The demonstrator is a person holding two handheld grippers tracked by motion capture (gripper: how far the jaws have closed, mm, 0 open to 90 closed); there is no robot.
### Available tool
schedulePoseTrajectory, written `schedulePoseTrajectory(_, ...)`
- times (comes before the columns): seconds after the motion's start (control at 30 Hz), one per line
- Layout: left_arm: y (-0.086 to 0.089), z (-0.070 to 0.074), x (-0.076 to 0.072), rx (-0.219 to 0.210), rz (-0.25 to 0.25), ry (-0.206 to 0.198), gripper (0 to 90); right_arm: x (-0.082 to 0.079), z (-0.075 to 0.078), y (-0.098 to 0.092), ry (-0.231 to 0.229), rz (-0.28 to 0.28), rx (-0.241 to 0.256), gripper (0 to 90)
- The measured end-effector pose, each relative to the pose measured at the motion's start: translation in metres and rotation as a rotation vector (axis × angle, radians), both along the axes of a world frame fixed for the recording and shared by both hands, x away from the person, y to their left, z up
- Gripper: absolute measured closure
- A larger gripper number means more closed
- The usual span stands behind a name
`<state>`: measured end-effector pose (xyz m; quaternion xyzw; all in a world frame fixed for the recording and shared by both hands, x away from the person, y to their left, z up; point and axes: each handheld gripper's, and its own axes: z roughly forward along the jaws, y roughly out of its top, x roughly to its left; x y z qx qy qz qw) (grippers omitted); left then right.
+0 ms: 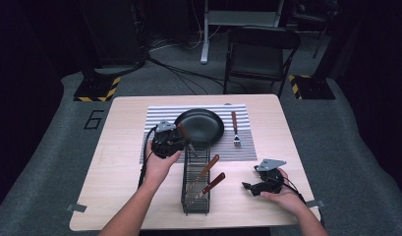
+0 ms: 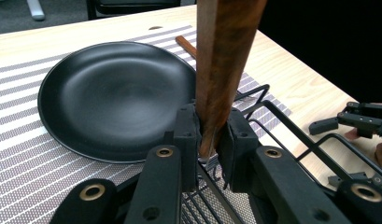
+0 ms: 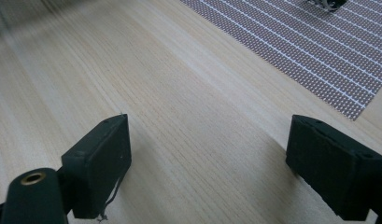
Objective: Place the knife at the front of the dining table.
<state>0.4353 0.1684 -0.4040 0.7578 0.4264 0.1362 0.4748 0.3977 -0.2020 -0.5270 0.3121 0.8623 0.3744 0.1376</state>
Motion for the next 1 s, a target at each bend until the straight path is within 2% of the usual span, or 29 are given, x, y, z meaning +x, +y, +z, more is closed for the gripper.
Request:
schedulePoseTrajectory(0.13, -0.001, 0.008, -0.002, 0.005, -0.032, -0.002, 80.4, 0.0, 0.0, 0.0, 0.0, 0.0, 0.0, 13.2)
schedulePoseTrajectory(0.3, 0.002, 0.017, -0.005, 0.019, -0.046, -0.007, 80.5, 0.0, 0.0, 0.0, -0.001, 0.002, 0.0, 13.2)
schedulePoseTrajectory(0.47, 0.004, 0.022, -0.007, 0.049, -0.077, 0.036, 80.5, 0.0, 0.0, 0.0, -0.001, 0.003, -0.001, 13.2)
schedulePoseTrajectory(0.63, 0.001, 0.015, -0.004, 0.075, -0.106, 0.074, 80.5, 0.0, 0.0, 0.0, -0.001, 0.002, -0.001, 13.2)
schedulePoseTrajectory(1.0, -0.008, 0.004, -0.001, -0.001, -0.068, -0.003, 80.4, 0.0, 0.0, 0.0, 0.0, 0.003, 0.0, 13.2)
